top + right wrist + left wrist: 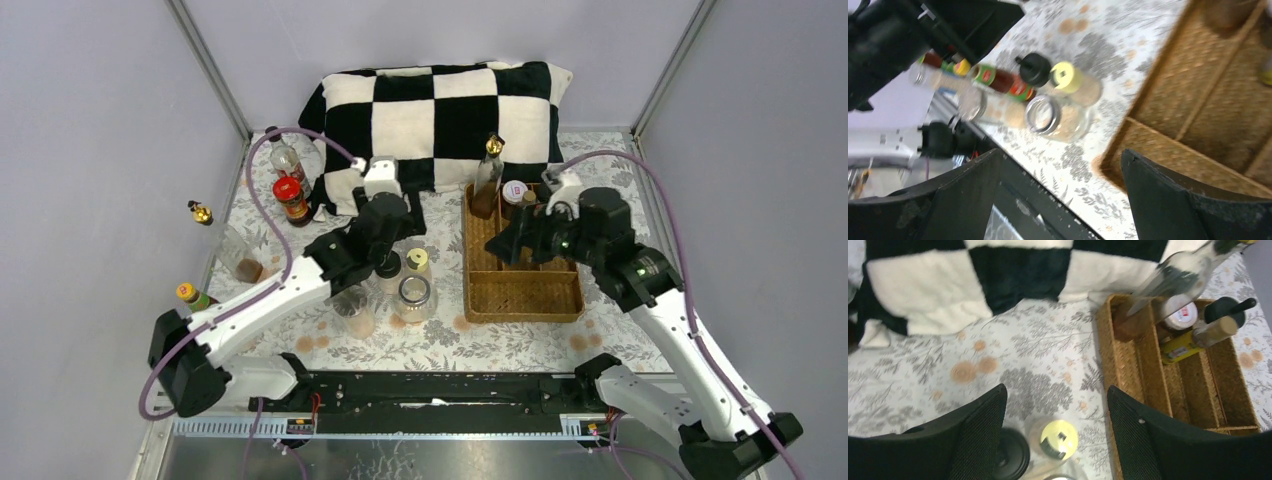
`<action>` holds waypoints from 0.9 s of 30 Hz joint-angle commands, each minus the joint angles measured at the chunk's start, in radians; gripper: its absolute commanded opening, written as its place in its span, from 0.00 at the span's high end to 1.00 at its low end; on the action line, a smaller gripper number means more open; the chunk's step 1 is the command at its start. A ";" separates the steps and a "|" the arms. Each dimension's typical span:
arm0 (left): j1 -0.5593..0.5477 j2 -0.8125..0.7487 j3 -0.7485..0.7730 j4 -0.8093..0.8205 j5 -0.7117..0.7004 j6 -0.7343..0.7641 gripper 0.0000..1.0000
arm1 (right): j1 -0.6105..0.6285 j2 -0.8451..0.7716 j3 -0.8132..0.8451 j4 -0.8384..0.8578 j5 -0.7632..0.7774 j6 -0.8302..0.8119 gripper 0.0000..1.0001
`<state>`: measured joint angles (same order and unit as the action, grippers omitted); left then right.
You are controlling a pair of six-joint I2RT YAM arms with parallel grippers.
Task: Organize the condiment bottles
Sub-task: Pick up the bottle from the center of the board.
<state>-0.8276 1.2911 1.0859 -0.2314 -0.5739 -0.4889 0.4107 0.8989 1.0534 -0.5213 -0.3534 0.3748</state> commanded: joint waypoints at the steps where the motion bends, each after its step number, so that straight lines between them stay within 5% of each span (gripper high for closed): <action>1: -0.005 -0.085 -0.065 -0.169 -0.093 -0.176 0.23 | 0.156 0.053 -0.014 0.038 -0.024 -0.017 0.06; 8: -0.003 -0.135 -0.127 -0.308 -0.208 -0.361 0.19 | 0.381 0.263 -0.079 0.228 0.208 -0.091 0.08; 15: -0.003 -0.125 -0.120 -0.386 -0.223 -0.418 0.17 | 0.442 0.476 -0.064 0.400 0.433 -0.139 0.05; 27: -0.004 -0.168 -0.141 -0.380 -0.232 -0.402 0.15 | 0.469 0.740 0.124 0.506 0.453 -0.175 0.06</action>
<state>-0.8295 1.1454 0.9585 -0.5991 -0.7670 -0.8822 0.8608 1.5826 1.0779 -0.0811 0.0711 0.2276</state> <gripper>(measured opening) 0.844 0.945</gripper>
